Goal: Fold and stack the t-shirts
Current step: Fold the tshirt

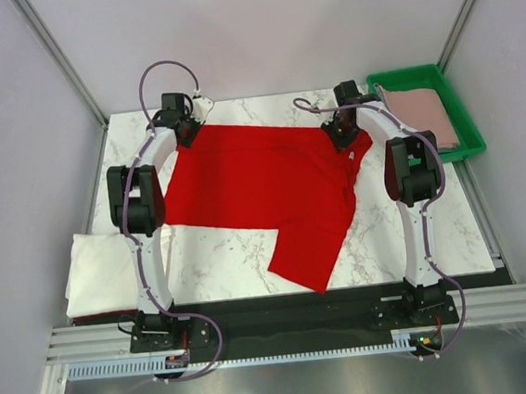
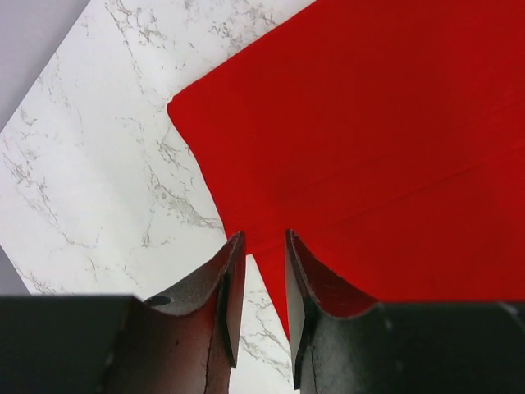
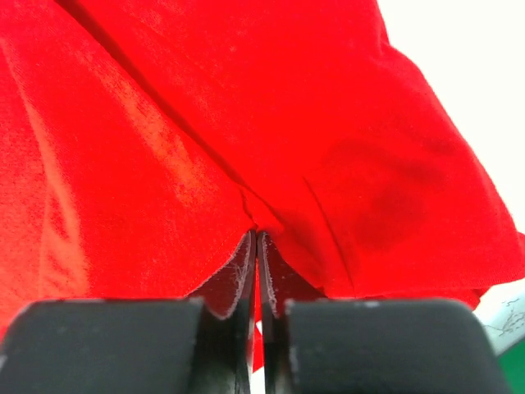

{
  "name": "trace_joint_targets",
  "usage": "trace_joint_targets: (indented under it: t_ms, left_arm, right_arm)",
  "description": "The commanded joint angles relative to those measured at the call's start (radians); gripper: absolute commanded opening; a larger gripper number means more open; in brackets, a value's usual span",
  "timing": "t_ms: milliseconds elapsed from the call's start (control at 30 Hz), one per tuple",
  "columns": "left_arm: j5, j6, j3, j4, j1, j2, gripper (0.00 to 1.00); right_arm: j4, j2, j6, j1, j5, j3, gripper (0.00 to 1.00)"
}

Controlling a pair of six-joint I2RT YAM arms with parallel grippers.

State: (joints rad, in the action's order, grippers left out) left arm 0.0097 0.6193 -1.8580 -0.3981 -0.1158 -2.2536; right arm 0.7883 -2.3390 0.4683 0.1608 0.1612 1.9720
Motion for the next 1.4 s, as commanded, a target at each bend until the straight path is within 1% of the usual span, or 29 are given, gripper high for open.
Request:
trace_joint_targets:
  t_ms: [0,33,233,333,500,633,667,700,767,800,833,867,1000,1033,1067,1133,1167,1300,1367]
  left_arm:
    - [0.003,-0.009,0.01,0.002,-0.007,0.035,0.33]
    - [0.003,-0.009,0.011,0.002,-0.008,0.038,0.32]
    - [0.007,-0.009,0.014,0.002,-0.007,0.037,0.29]
    - [0.009,-0.01,0.014,0.007,-0.008,0.032,0.28]
    - [0.015,-0.012,0.016,0.022,-0.008,0.029,0.27]
    - [0.024,-0.013,0.017,0.033,-0.008,0.026,0.27]
    - [0.026,-0.012,0.017,0.033,-0.008,0.028,0.27]
    - [0.026,-0.01,0.019,0.035,-0.008,0.026,0.27]
    - [0.026,-0.003,0.017,0.039,-0.008,0.026,0.27]
    - [0.026,0.0,0.016,0.041,-0.008,0.023,0.27]
    - [0.024,0.008,0.008,0.045,-0.008,0.02,0.27]
    - [0.024,0.011,0.002,0.05,-0.008,0.016,0.27]
    - [0.016,0.025,-0.052,0.045,-0.01,-0.026,0.28]
    - [0.012,0.028,-0.062,0.045,-0.01,-0.038,0.28]
    - [0.003,0.028,-0.09,0.033,-0.01,-0.053,0.31]
    - [0.004,0.028,-0.11,0.022,-0.008,-0.069,0.32]
    - [0.007,0.03,-0.124,-0.019,-0.01,-0.081,0.34]
    - [-0.005,0.028,-0.234,-0.125,-0.01,-0.161,0.36]
    - [-0.007,0.023,-0.286,-0.145,-0.008,-0.194,0.37]
  right_arm:
    - [0.005,0.001,0.001,-0.001,0.031,0.03,0.06]
    - [0.005,0.004,0.001,-0.001,0.032,0.031,0.04]
    - [0.005,0.067,0.013,0.009,0.023,0.019,0.02]
    - [0.005,0.142,0.024,0.035,0.02,-0.016,0.01]
    - [0.003,0.233,0.02,0.121,0.024,-0.123,0.0]
    - [0.005,0.289,0.0,0.219,0.034,-0.22,0.01]
    - [0.003,0.297,0.0,0.235,0.031,-0.257,0.02]
    - [0.005,0.303,0.0,0.247,0.026,-0.271,0.09]
    - [0.006,0.322,-0.013,0.276,0.021,-0.294,0.17]
    - [0.008,0.328,-0.016,0.279,0.017,-0.294,0.23]
    - [0.006,0.339,-0.017,0.281,0.008,-0.292,0.26]
    - [0.005,0.339,-0.017,0.283,-0.03,-0.279,0.31]
    - [-0.011,0.316,-0.003,0.254,-0.11,-0.214,0.31]
    - [-0.014,0.293,-0.008,0.221,-0.109,-0.193,0.31]
    - [-0.02,0.252,-0.034,0.17,-0.117,-0.115,0.31]
    - [-0.032,0.227,-0.04,0.135,-0.121,-0.087,0.31]
    - [-0.037,0.215,-0.045,0.12,-0.126,-0.076,0.31]
    - [-0.06,0.127,-0.057,0.036,-0.134,-0.018,0.3]
    - [-0.063,0.101,-0.057,0.016,-0.135,0.014,0.3]
